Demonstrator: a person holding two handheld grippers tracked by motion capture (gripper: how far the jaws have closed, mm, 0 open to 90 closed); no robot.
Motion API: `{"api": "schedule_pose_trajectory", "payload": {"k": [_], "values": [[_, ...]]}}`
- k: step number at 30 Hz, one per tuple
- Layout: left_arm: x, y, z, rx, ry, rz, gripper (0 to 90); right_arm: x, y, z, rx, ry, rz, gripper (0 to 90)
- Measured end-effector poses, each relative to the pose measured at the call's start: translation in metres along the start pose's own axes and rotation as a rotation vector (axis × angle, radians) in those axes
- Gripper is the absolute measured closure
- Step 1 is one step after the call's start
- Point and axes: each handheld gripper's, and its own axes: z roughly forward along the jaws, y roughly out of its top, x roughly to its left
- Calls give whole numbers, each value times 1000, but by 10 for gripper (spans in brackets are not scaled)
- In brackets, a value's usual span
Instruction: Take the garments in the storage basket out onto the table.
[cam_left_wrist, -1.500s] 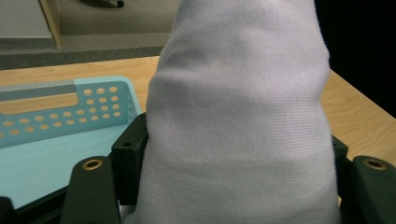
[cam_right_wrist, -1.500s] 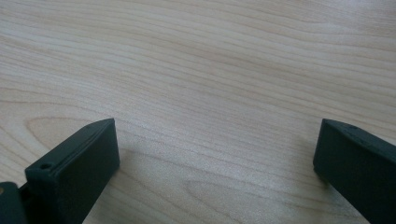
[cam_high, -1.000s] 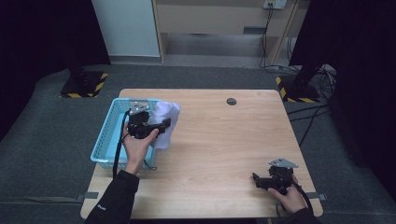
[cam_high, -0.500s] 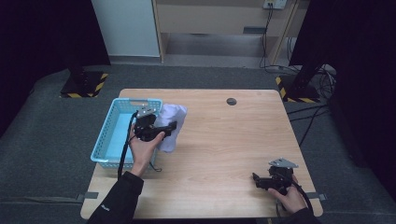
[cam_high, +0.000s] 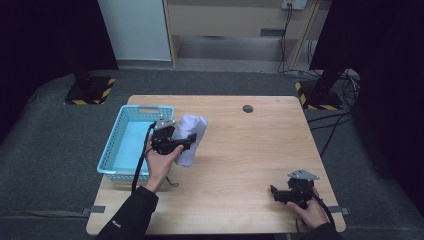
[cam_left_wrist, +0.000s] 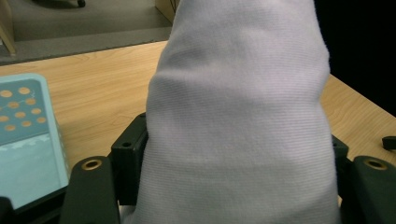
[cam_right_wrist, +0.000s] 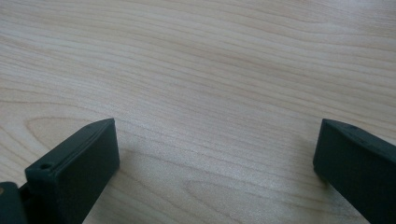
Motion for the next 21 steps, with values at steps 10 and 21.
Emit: {"api": "schedule_pose_trajectory", "payload": {"k": [10,21], "values": [[-10,-6,10,20,-15,30,318,0,0,0,0,0,0,5],[-19,-14,21,38,-38,52,318,0,0,0,0,0,0,5]]}}
